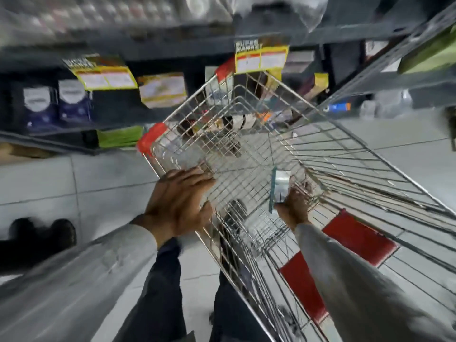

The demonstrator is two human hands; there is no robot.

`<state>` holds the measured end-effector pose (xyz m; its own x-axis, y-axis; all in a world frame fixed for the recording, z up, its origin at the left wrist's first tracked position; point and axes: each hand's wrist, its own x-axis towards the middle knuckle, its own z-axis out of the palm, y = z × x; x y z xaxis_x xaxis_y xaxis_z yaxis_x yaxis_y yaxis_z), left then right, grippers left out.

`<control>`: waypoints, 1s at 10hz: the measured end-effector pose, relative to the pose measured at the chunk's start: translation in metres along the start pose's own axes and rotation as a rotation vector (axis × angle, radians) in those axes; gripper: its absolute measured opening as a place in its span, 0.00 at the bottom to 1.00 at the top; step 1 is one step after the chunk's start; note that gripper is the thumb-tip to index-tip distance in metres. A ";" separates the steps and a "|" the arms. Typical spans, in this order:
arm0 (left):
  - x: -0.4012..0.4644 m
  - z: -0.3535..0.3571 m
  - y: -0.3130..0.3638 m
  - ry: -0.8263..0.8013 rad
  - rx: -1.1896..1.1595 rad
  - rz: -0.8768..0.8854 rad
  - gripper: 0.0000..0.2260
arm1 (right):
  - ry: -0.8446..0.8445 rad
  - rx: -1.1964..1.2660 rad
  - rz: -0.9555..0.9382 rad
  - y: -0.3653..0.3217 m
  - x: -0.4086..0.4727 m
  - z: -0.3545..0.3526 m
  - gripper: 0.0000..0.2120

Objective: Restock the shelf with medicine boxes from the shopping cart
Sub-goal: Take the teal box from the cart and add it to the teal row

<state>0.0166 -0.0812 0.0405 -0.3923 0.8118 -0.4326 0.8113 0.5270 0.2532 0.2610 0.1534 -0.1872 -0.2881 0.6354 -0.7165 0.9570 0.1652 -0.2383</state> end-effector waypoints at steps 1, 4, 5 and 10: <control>0.001 0.006 -0.004 0.024 -0.022 0.016 0.26 | 0.045 -0.028 0.013 -0.023 -0.023 0.010 0.32; 0.000 0.016 -0.006 0.132 -0.052 0.035 0.25 | 0.179 0.108 0.037 -0.064 -0.046 -0.003 0.24; 0.001 0.020 -0.004 0.119 -0.041 0.010 0.27 | 0.206 0.187 -0.031 -0.072 -0.061 -0.008 0.22; -0.047 -0.161 0.023 0.593 -0.399 0.154 0.19 | 0.683 0.377 -0.464 -0.211 -0.306 -0.185 0.26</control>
<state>-0.0162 -0.0666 0.2063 -0.5468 0.8244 0.1460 0.7008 0.3552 0.6186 0.1529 0.0641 0.2038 -0.4448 0.8954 0.0214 0.6404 0.3347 -0.6913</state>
